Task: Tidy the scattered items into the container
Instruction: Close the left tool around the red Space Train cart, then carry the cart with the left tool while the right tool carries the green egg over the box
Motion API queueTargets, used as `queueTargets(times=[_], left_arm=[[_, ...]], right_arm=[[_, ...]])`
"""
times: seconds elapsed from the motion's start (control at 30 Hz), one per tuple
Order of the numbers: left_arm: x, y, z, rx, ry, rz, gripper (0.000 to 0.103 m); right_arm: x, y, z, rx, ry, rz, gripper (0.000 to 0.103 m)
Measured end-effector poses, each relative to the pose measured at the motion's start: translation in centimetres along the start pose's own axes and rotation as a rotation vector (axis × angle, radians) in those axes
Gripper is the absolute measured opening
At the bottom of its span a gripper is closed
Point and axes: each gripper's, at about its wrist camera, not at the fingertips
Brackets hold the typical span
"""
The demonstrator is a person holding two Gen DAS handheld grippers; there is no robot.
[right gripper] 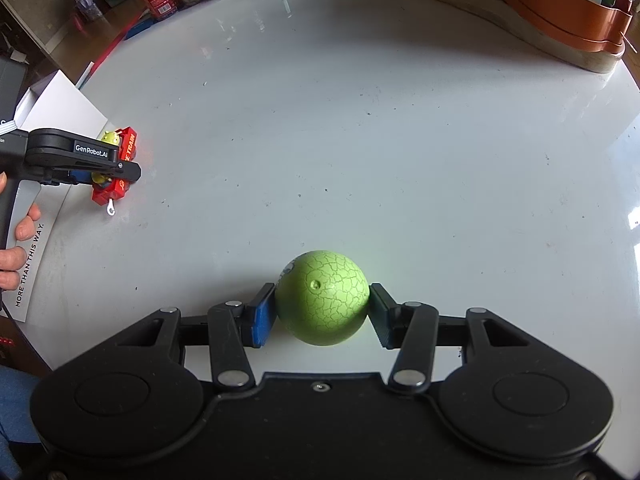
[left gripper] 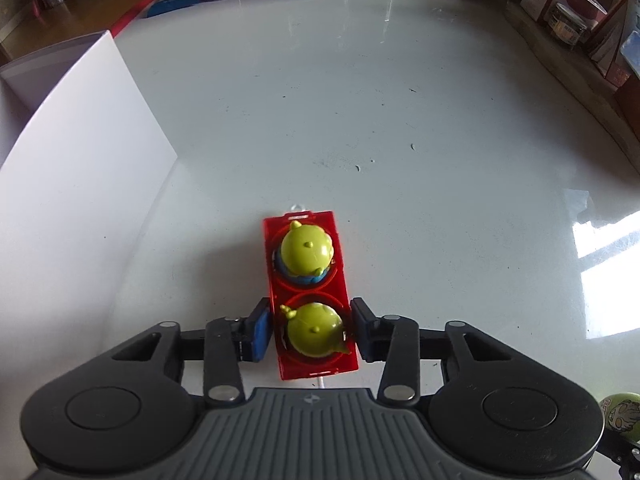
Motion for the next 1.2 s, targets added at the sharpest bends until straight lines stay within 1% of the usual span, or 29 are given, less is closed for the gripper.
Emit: queueTargets(times=[0.17, 0.27, 0.4, 0.43, 0.5, 0.6, 0.67, 0.7, 0.73, 0.77, 0.9, 1.07, 1.2], left_arm=[[-0.9, -0.6, -0.7, 0.004, -0.016, 0.038, 0.04], [-1.3, -0.8, -1.3, 0.006, -0.042, 0.04, 0.039], [-1.9, -1.1, -2.7, -0.021, -0.038, 0.064, 0.039], [-1.8, -1.2, -3.1, -0.027, -0.043, 0.068, 0.039], [1.0, -2.7, -3.3, -0.036, -0.055, 0.079, 0.039], [1.2, -2.9, -4.1, -0.048, -0.063, 0.097, 0.039], [2.6, -3.3, -4.5, -0.053, -0.076, 0.103, 0.039], [2.4, -3.8, -4.9, -0.057, -0.079, 0.103, 0.039], [1.3, -4.3, -4.3, -0.064, -0.082, 0.104, 0.039], [1.4, -4.3, -3.8, -0.07, -0.087, 0.104, 0.039], [1.9, -3.9, -4.9, -0.086, -0.111, 0.092, 0.039], [2.2, -4.4, -4.8, -0.107, -0.098, 0.107, 0.039], [2.0, -5.1, -5.7, -0.122, -0.066, 0.119, 0.039]], right_arm=[[-0.2, 0.2, -0.4, -0.007, 0.016, 0.007, 0.05], [-0.6, 0.5, -1.2, -0.027, 0.034, 0.029, 0.05], [-0.9, 0.7, -2.3, -0.062, 0.04, 0.046, 0.05], [-0.9, 0.8, -2.5, -0.068, 0.039, 0.048, 0.05], [-0.9, 0.9, -2.7, -0.073, 0.037, 0.051, 0.05], [-0.9, 0.9, -2.5, -0.069, 0.032, 0.046, 0.05], [-0.6, 0.9, -2.3, -0.064, 0.03, 0.039, 0.05], [-0.4, 1.0, -2.2, -0.062, 0.027, 0.035, 0.05], [-0.1, 1.0, -2.0, -0.061, 0.027, 0.031, 0.05], [0.1, 1.0, -2.0, -0.06, 0.028, 0.028, 0.05], [0.9, 1.3, -1.6, -0.056, 0.033, 0.011, 0.05], [1.5, 1.4, -1.3, -0.05, 0.039, -0.008, 0.05], [1.8, 1.5, -1.4, -0.053, 0.041, -0.019, 0.05]])
Point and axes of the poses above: each gripper's, at about its wrist camera, not at the fingertips, and z roughly the way its jaws point, x to its left, y to its top, and after that the axes turned 7 degrees about y, right-handed
